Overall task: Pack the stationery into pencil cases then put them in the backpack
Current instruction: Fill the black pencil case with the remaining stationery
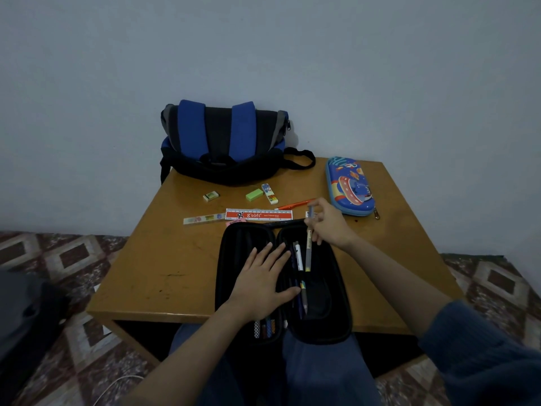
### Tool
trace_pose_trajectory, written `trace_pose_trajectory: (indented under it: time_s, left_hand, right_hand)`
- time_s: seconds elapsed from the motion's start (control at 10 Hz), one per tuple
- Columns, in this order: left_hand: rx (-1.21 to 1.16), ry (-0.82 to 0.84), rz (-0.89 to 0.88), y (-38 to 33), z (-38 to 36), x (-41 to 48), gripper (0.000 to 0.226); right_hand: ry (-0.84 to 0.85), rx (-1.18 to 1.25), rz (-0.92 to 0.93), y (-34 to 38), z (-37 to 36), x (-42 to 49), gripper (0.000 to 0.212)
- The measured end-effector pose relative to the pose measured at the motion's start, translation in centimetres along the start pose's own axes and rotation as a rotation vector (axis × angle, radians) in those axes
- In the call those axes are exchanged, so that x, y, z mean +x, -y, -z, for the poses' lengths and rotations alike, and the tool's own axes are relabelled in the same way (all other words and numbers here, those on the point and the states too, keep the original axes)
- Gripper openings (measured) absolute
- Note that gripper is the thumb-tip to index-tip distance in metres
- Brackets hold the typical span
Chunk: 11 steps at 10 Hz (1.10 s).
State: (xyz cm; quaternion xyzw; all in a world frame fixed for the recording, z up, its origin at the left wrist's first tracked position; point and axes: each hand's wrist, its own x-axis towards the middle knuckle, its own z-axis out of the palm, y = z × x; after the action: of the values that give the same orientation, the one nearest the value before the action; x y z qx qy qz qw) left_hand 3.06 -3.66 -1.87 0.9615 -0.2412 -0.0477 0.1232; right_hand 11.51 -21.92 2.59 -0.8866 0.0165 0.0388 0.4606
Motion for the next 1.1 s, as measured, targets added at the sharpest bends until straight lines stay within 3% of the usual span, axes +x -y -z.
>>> trace_pose_trajectory:
  time_s: [0.5, 0.7, 0.9, 1.1]
  left_hand:
    - [0.015, 0.007, 0.003, 0.0, 0.0, 0.1, 0.076]
    - [0.015, -0.005, 0.002, 0.0, -0.1, 0.1, 0.076]
    - [0.009, 0.001, 0.003, 0.0, -0.1, 0.2, 0.077]
    - [0.009, -0.007, 0.001, 0.0, -0.1, 0.1, 0.076]
  right_hand:
    - [0.173, -0.055, -0.147, 1.0, 0.0, 0.0, 0.049]
    - [0.268, -0.124, -0.121, 1.0, -1.0, -0.9, 0.051]
    - [0.212, -0.140, -0.145, 0.6, -0.7, -1.3, 0.047]
    - [0.314, -0.242, -0.189, 0.4, -1.0, -2.4, 0.046]
